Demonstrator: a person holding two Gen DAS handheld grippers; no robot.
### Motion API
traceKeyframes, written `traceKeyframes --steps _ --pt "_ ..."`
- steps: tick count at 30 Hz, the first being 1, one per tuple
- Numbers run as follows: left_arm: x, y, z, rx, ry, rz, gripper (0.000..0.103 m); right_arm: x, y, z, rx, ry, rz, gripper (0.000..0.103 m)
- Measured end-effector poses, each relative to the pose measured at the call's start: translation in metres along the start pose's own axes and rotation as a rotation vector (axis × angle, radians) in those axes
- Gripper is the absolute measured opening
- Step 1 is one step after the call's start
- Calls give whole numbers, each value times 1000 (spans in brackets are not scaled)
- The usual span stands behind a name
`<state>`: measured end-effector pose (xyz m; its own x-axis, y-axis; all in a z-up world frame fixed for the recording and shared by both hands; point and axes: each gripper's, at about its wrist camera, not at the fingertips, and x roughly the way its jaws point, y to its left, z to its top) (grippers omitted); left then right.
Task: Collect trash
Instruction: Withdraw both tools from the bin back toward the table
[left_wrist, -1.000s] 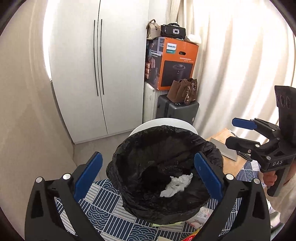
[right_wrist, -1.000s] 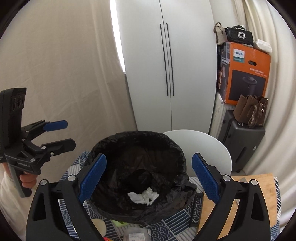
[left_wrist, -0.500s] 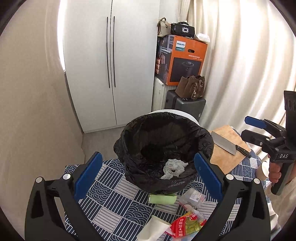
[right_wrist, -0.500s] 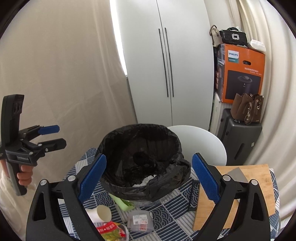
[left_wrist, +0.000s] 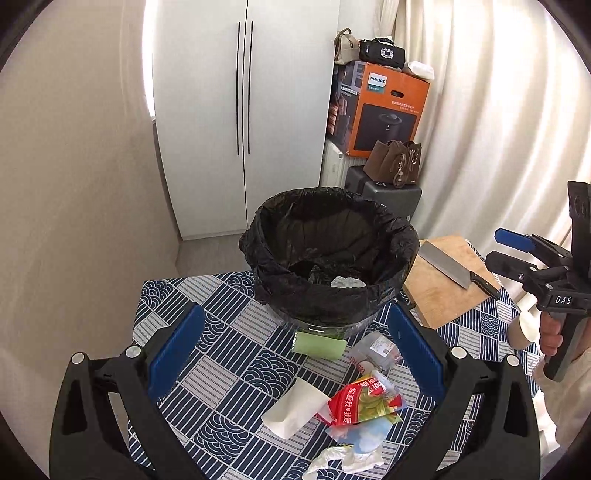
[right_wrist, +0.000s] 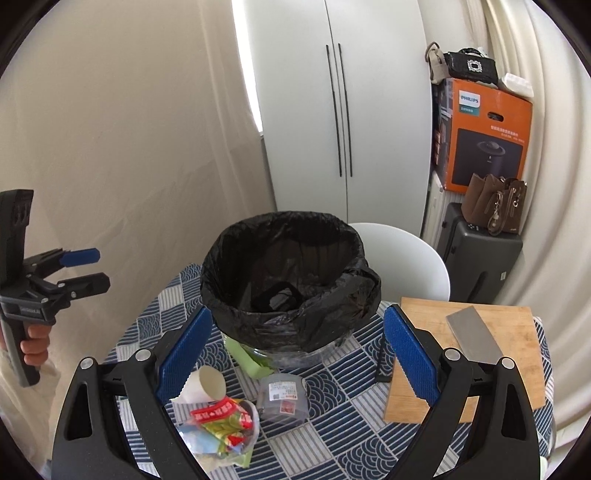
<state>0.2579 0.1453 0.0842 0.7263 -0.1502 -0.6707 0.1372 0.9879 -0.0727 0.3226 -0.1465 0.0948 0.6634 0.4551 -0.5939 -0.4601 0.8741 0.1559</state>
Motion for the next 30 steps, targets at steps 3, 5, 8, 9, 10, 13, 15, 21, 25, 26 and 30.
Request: traceKeyframes --steps 3,5,8,9,10,13,15,21,25,26,30 --pt "-4 2 -10 -6 7 7 97 -1 2 -6 2 10 9 89" --pt "-4 5 -18 -11 20 16 97 -1 3 -12 -2 19 11 89" --pt "-4 8 -30 -21 45 11 97 1 4 -19 -9 35 7 89" --pt "-3 8 -33 -22 54 11 97 2 5 -21 -11 41 4 89" --pt "-2 8 -37 -19 63 12 97 3 6 -24 -14 47 3 89" --pt "2 8 -48 6 86 32 97 6 7 -31 -20 66 1 90" --pt "5 8 -56 15 100 34 97 8 8 -36 -23 82 2 89" --pt "3 3 -70 61 119 54 97 17 11 -52 -22 130 16 89" --pt "4 1 -78 80 140 47 97 24 13 -65 -11 166 29 89" --pt "5 0 -80 82 147 40 97 26 13 -68 -7 175 31 89" --pt "11 0 -89 90 177 1 97 34 11 -85 22 221 30 89"
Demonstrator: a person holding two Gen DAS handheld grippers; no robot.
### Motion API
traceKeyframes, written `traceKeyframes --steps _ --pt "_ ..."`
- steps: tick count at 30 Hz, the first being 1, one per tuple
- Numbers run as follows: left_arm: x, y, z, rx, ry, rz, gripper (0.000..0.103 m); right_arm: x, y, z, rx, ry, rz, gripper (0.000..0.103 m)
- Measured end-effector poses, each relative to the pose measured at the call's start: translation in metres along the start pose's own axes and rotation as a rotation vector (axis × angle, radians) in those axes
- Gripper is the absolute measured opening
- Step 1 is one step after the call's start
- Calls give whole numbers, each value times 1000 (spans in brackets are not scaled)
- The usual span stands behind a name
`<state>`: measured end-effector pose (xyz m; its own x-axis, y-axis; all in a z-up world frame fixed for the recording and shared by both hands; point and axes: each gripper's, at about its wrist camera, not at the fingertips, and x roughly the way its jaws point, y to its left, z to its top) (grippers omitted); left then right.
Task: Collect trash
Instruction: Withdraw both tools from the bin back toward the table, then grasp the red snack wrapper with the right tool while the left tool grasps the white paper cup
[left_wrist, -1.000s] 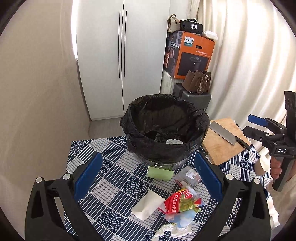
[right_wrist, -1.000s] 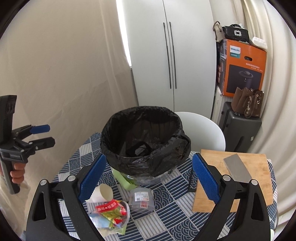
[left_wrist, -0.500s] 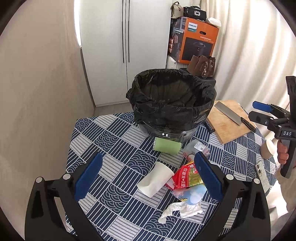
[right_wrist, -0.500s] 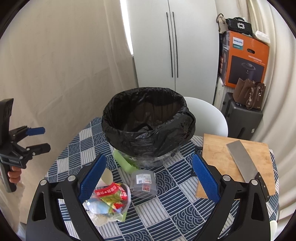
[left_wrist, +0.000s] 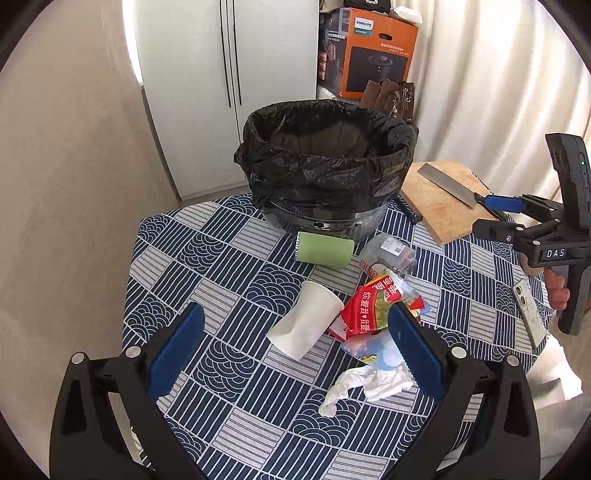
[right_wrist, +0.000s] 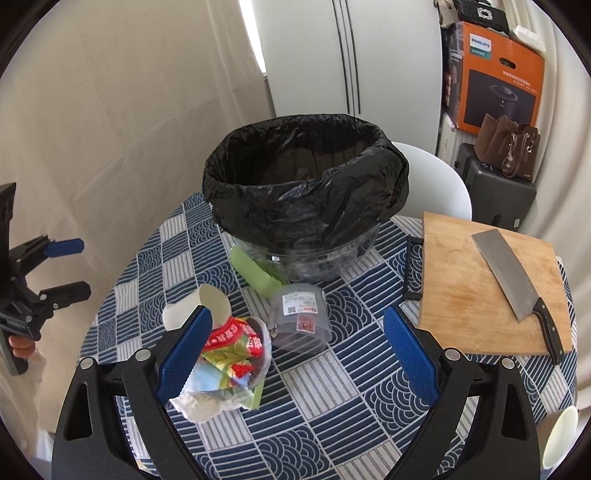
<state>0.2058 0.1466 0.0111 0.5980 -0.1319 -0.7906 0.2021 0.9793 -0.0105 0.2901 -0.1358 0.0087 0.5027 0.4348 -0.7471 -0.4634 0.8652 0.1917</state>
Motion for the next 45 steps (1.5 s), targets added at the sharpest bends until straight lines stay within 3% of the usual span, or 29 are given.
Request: traceKeyframes --steps 15,22,40,43,45 --pt "50 1 -22 82 127 -103 97 51 2 -37 47 186 56 89" --pt "73 16 -34 97 184 -101 97 74 5 -38 60 245 87 89" --pt "127 25 -46 133 300 -193 97 134 12 -32 111 356 137 88" --pt "136 24 -45 150 315 -208 97 146 13 -30 130 385 157 70" --pt "141 23 -45 164 323 -214 97 157 13 -33 157 445 215 27"
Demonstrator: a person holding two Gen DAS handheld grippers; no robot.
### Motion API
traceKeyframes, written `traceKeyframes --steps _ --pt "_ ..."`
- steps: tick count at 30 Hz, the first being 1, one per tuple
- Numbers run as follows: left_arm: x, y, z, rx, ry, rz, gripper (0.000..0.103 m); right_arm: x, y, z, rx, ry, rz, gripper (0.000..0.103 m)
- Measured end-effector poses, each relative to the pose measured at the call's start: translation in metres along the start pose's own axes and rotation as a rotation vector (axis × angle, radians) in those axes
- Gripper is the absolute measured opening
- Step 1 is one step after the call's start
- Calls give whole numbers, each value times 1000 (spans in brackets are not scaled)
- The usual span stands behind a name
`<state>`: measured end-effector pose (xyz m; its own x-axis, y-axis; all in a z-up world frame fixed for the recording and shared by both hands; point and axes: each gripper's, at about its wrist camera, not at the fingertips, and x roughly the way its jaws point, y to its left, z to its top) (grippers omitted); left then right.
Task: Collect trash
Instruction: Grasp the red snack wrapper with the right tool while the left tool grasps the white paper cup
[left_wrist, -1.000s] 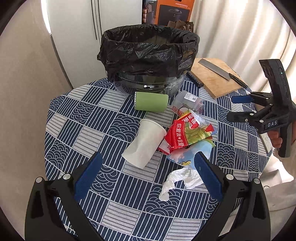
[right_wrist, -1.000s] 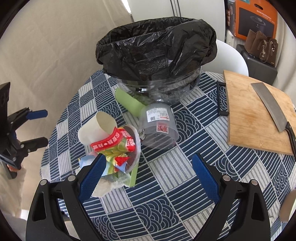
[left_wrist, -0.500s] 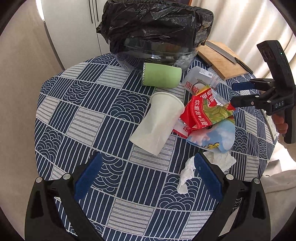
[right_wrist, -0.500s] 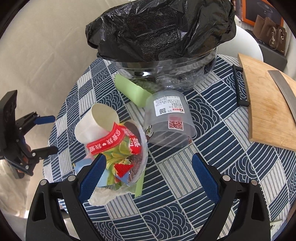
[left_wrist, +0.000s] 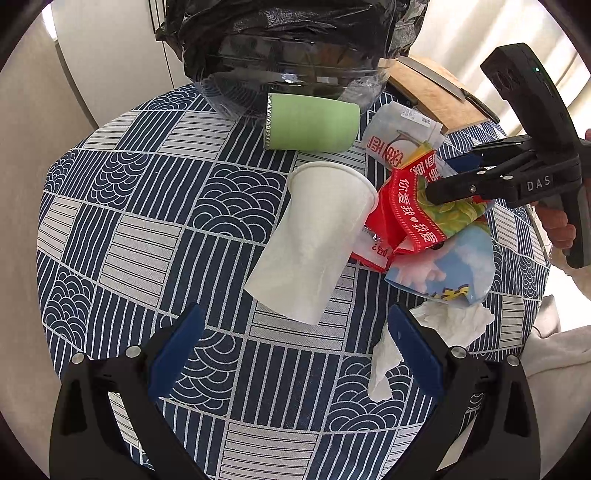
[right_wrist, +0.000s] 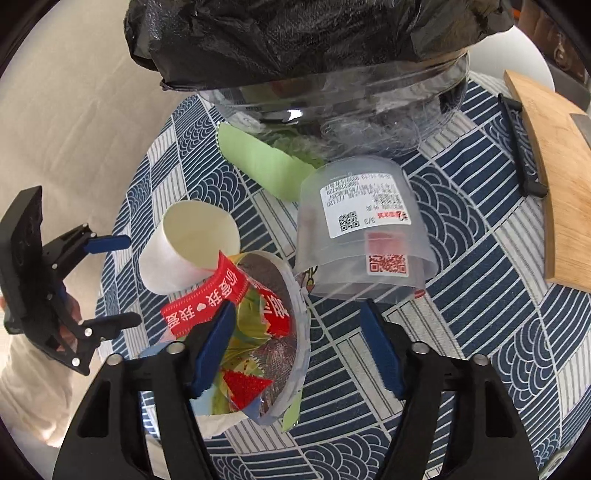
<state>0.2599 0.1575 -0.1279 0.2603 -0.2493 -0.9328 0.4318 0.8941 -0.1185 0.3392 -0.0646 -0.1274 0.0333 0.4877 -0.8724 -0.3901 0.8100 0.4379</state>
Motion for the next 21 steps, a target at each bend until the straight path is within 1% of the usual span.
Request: traceKeyframes --steps 1,2,4,6,8,12,14,17,21 --pt "2 0 1 6 4 0 97 4 -1 1 14 22 37 20" --pt "4 0 2 11 9 -1 97 3 -2 1 25 18 56 16" --pt "7 0 4 20 15 -9 97 0 2 0 2 6 62 14" --pt "8 -1 6 29 15 -17 97 -4 6 -3 -25 4 49 13" --pt "10 -2 9 39 12 -21 97 -7 9 -5 -36 -3 45 9" --pt "12 -3 17 46 1 -46 97 -21 11 -9 -32 -34 58 6" --pt "14 -5 21 58 -4 -48 97 -30 10 -10 -38 -52 61 5" --pt "18 -10 26 74 -1 -52 97 -42 12 -11 -48 -74 55 5" --pt "25 -11 31 71 7 -59 97 -58 8 -14 -51 -101 64 5"
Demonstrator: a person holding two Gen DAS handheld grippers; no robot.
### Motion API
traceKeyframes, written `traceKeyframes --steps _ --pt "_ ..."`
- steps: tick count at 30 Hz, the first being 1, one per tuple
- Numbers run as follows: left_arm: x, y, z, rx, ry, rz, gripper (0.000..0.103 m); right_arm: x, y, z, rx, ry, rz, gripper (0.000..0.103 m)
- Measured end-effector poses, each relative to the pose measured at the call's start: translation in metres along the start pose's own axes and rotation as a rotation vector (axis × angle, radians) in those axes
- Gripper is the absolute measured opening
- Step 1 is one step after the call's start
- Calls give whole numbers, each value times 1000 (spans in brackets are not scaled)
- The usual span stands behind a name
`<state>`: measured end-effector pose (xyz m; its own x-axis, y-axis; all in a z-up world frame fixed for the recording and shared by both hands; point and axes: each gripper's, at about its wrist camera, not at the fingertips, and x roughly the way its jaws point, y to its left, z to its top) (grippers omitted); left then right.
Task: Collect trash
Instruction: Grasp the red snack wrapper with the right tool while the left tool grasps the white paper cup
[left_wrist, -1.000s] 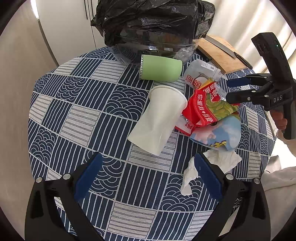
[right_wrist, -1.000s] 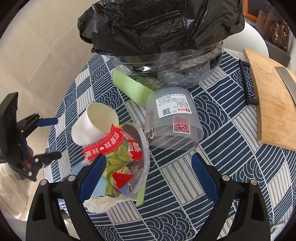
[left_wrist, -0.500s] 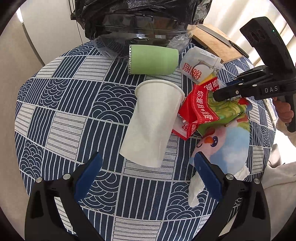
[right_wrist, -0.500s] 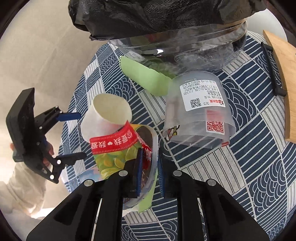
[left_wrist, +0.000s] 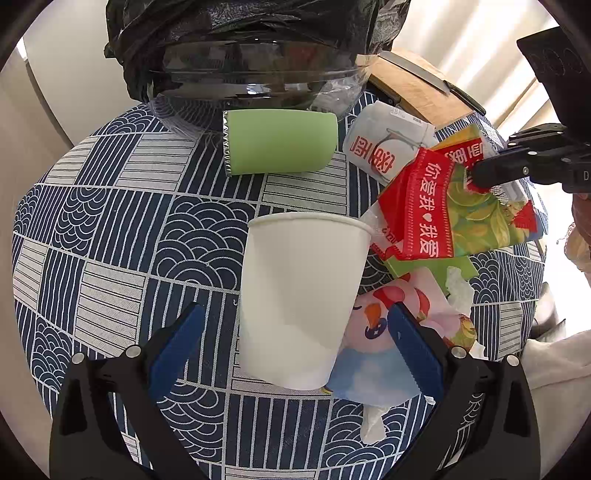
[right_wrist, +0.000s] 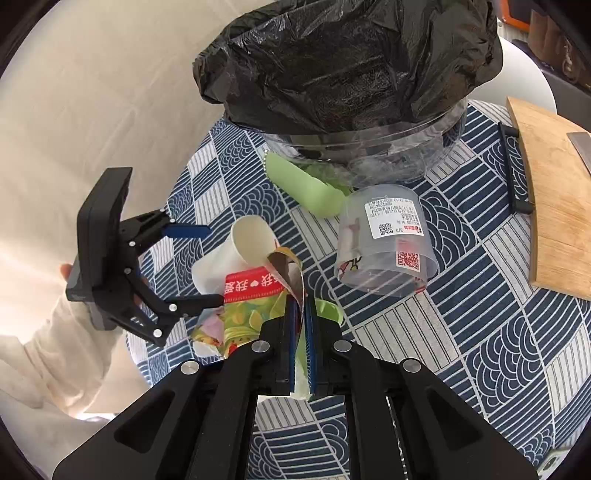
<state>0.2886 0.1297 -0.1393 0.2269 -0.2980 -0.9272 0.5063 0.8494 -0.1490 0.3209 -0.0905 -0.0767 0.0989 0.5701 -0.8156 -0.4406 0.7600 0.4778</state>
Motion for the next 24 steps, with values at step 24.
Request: traceKeyframes --steps 24 --pt "-18 17 -28 -153 -3 63 60 -71 -11 -21 47 -141 63 4"
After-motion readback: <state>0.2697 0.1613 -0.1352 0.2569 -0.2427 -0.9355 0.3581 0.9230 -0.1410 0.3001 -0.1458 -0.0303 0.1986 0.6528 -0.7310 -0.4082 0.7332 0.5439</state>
